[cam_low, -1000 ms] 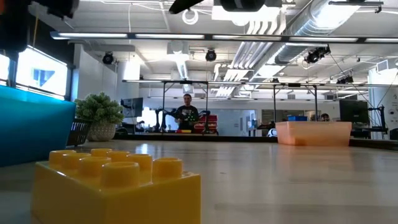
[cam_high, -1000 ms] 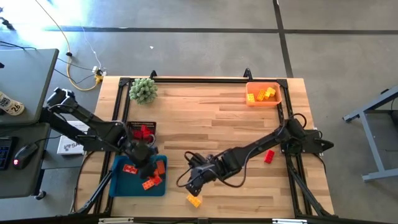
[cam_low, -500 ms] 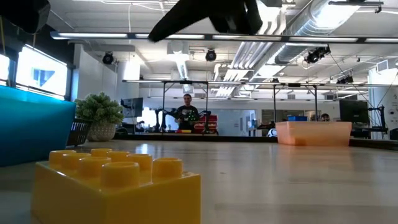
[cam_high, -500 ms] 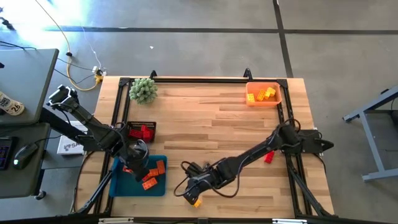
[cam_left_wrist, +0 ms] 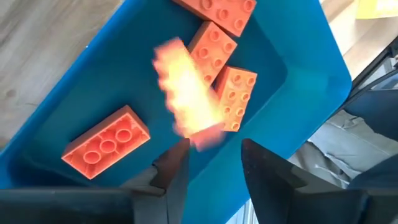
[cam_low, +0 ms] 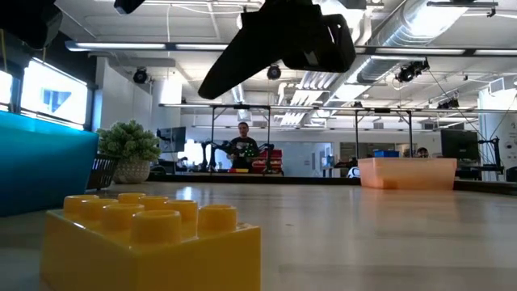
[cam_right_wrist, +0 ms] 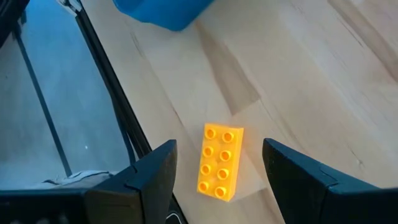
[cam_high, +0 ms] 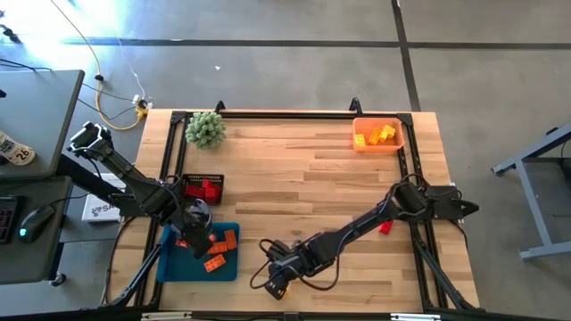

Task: Sort & place blocks by color
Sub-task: Put the orange game piece into the blue bin, then put the yellow game piece into the orange bin

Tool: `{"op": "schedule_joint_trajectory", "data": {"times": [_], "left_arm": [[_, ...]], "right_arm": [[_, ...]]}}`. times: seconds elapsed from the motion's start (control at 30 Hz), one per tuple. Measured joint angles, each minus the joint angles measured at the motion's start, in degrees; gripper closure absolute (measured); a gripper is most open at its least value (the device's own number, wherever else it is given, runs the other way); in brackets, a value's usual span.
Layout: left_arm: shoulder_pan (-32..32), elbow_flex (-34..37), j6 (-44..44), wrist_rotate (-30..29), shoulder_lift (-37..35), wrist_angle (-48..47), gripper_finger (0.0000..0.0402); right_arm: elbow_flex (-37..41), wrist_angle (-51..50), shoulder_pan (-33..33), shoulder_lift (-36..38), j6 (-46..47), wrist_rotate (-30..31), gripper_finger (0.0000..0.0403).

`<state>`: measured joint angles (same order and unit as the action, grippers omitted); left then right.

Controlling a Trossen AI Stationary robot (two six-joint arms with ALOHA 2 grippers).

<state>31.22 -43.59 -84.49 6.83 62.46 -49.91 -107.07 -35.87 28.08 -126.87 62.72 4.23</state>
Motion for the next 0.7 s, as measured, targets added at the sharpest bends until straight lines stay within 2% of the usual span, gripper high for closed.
{"op": "schedule_joint_trajectory", "data": {"times": [0.33,0.7], "left_arm": [[0.0,0.0,-2.4,0.1,0.0,0.1,0.0218],[0.0,0.0,-1.5,-0.4,0.0,0.2,0.0213]], "right_arm": [[0.0,1.0,0.4,0.0,-0.2,1.1,0.0179],[0.0,1.3,2.7,-0.7,0.0,7.6,0.0179]]}}
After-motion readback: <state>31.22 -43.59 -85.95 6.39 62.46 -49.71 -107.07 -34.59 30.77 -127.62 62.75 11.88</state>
